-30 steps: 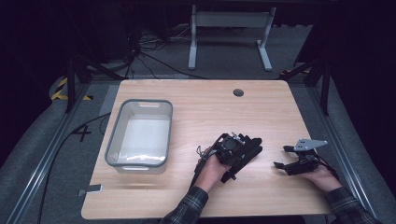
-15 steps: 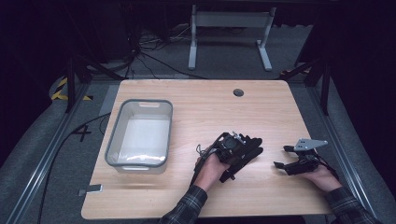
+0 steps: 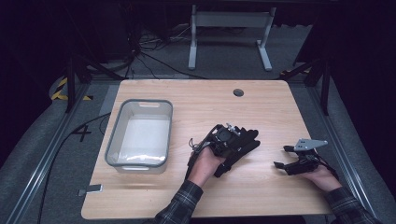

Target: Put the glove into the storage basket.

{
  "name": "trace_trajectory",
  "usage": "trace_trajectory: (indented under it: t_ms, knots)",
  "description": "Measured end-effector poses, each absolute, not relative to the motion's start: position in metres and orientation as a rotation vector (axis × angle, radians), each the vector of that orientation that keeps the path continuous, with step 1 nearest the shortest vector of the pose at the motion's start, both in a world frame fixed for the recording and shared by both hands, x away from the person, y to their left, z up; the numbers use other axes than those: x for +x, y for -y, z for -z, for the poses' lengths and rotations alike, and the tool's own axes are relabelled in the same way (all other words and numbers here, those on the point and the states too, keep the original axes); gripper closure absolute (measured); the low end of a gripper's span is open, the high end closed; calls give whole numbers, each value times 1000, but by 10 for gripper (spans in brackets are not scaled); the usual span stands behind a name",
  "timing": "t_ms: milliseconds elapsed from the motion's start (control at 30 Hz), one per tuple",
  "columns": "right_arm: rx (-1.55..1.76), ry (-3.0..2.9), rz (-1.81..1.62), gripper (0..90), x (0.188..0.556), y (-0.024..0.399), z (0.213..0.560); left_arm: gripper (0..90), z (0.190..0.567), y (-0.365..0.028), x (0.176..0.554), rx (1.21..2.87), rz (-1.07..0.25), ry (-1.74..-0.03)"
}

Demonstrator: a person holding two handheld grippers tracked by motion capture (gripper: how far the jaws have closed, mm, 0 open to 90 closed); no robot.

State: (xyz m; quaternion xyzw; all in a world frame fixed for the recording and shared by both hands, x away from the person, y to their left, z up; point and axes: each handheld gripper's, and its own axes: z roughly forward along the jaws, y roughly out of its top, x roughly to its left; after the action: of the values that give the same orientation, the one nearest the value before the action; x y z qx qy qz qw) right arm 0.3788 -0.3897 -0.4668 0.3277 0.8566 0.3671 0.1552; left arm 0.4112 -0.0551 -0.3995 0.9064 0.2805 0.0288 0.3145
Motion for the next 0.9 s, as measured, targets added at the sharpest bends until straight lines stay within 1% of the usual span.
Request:
trace_trajectory:
  t_ms: [467,800,900]
  knots:
    - [944,-2454,-1050,147,379,389,467,715,365,23,418,2352,-156,-790]
    - [946,-2452,-1049,147,379,389,467,715,345,-6,423,2323,-205,-855]
    - [946,-2452,-1049,147,379,389,467,714,338,-20,425,2308,-229,-885]
